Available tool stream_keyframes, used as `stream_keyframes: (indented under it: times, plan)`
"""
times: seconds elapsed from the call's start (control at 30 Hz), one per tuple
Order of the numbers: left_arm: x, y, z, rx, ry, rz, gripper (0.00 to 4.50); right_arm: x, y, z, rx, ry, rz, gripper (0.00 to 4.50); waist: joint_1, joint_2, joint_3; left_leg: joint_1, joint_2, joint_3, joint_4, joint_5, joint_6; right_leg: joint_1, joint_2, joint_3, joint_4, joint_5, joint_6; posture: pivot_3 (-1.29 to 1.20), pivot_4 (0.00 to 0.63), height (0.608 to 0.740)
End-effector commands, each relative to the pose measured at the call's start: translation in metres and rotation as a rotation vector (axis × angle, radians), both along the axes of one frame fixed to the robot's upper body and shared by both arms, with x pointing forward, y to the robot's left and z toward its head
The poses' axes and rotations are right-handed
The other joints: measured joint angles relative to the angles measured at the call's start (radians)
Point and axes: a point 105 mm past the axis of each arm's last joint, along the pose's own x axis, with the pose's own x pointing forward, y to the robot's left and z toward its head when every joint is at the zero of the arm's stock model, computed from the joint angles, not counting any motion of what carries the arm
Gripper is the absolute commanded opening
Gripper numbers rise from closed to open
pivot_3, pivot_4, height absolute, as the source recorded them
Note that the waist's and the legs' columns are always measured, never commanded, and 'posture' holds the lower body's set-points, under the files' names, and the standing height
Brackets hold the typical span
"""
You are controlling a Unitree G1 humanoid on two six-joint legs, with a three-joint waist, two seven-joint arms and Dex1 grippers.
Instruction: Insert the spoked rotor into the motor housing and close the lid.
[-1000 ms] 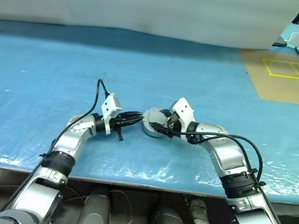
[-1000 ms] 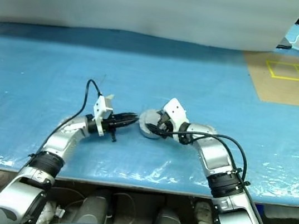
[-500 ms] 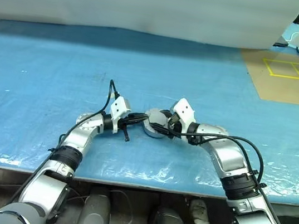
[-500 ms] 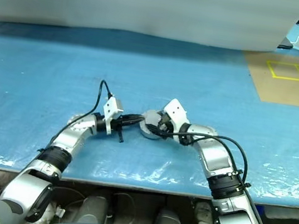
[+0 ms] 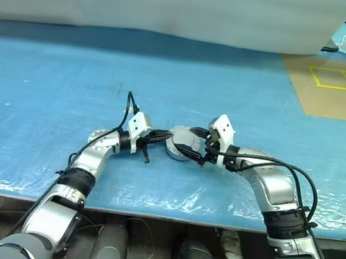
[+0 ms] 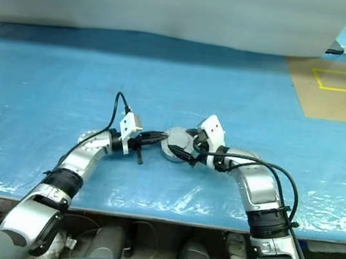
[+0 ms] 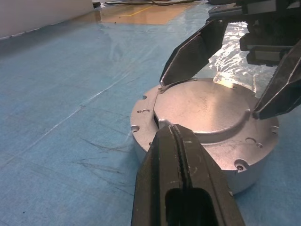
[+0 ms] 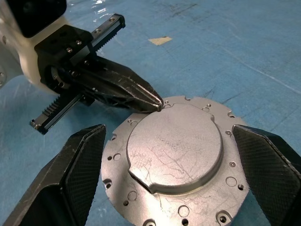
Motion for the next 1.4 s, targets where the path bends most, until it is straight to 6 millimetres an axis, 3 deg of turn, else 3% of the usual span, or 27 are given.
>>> stream_keyframes:
  times: [0.03, 0.2, 0.4, 0.5, 0.67, 0.9, 1.1, 1.4]
  plan:
    - [-0.005, -0.002, -0.015, 0.037, 0.048, -0.01, 0.0, -0.001, 0.01, 0.018, 0.002, -0.117, 0.032, 4.49, 0.0, 0.0, 0.0, -0.001, 0.0, 0.0, 0.0, 0.001, -0.001, -0.001, 0.0, -0.001, 0.001, 0.001, 0.001, 0.0, 0.15, 0.74]
    - [-0.002, -0.001, -0.013, 0.041, 0.045, -0.006, 0.0, 0.001, 0.015, 0.037, 0.036, -0.197, 0.025, 4.49, -0.003, 0.0, 0.0, -0.008, 0.0, -0.001, 0.001, 0.001, -0.002, -0.007, 0.0, -0.002, 0.001, 0.001, 0.002, 0.0, 0.15, 0.74]
    - [-0.002, 0.001, -0.014, 0.047, 0.044, -0.004, 0.0, 0.011, -0.003, 0.049, 0.165, -0.113, -0.086, 4.49, -0.002, 0.0, 0.0, -0.009, 0.0, -0.001, 0.001, 0.001, -0.001, -0.007, 0.0, -0.002, 0.002, 0.001, 0.002, 0.0, 0.15, 0.74]
    - [-0.002, 0.001, -0.014, 0.048, 0.045, -0.004, 0.0, 0.001, -0.013, 0.042, 0.225, 0.012, -0.072, 4.49, -0.001, 0.0, 0.0, -0.008, 0.0, -0.001, 0.002, 0.001, -0.001, -0.007, 0.0, -0.002, 0.002, 0.001, 0.001, 0.0, 0.15, 0.74]
    - [-0.002, -0.002, -0.014, 0.045, 0.048, -0.012, 0.0, -0.009, -0.046, 0.009, 0.323, 0.322, -0.179, 4.49, 0.003, 0.0, 0.0, -0.009, 0.0, -0.001, 0.002, 0.001, -0.001, -0.006, 0.0, -0.003, 0.002, 0.001, 0.001, 0.0, 0.15, 0.74]
    - [0.0, -0.003, -0.014, 0.047, 0.045, -0.014, 0.0, -0.038, -0.039, -0.011, 0.404, 0.561, -0.129, 4.49, 0.004, 0.001, 0.0, -0.009, 0.001, -0.002, 0.006, 0.001, -0.001, -0.006, 0.0, -0.004, 0.003, -0.001, -0.003, 0.0, 0.15, 0.74]
    - [0.001, -0.002, -0.014, 0.05, 0.042, -0.011, 0.0, -0.039, -0.028, -0.012, 0.445, 0.613, -0.123, 4.49, 0.004, 0.002, 0.0, -0.009, 0.002, -0.002, 0.008, 0.001, -0.001, -0.005, 0.0, -0.004, 0.003, -0.001, -0.003, 0.0, 0.15, 0.74]
    - [0.001, 0.0, -0.015, 0.054, 0.043, -0.008, 0.0, -0.016, -0.034, -0.013, 0.491, 0.569, -0.242, 4.49, 0.004, 0.002, 0.0, -0.009, 0.002, -0.002, 0.008, 0.001, -0.002, -0.005, 0.0, -0.004, 0.003, -0.001, -0.003, 0.0, 0.15, 0.74]
